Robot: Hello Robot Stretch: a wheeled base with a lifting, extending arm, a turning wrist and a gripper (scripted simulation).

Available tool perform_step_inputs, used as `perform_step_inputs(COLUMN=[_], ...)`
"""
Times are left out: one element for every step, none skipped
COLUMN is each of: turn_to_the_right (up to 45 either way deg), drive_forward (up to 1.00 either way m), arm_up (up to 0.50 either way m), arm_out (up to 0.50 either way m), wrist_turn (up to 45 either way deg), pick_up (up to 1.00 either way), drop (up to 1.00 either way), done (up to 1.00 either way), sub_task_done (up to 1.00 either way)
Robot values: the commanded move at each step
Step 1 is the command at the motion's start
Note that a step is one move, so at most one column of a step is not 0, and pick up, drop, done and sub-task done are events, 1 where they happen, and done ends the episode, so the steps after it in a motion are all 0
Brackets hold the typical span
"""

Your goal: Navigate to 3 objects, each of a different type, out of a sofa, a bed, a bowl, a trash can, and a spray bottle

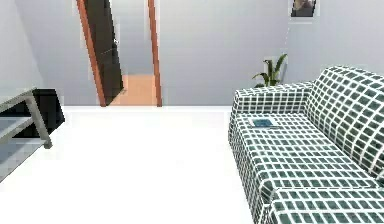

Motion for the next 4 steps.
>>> perform_step_inputs(turn_to_the_right=[42.0,0.0,-45.0,-45.0], drive_forward=[0.0,0.0,0.0,0.0], arm_up=[0.0,0.0,0.0,0.0], arm_out=[0.0,0.0,0.0,0.0], wrist_turn=[0.0,0.0,0.0,0.0], pick_up=[0.0,0.0,0.0,0.0], drop=[0.0,0.0,0.0,0.0], done=[0.0,0.0,0.0,0.0], sub_task_done=[0.0,1.0,0.0,0.0])
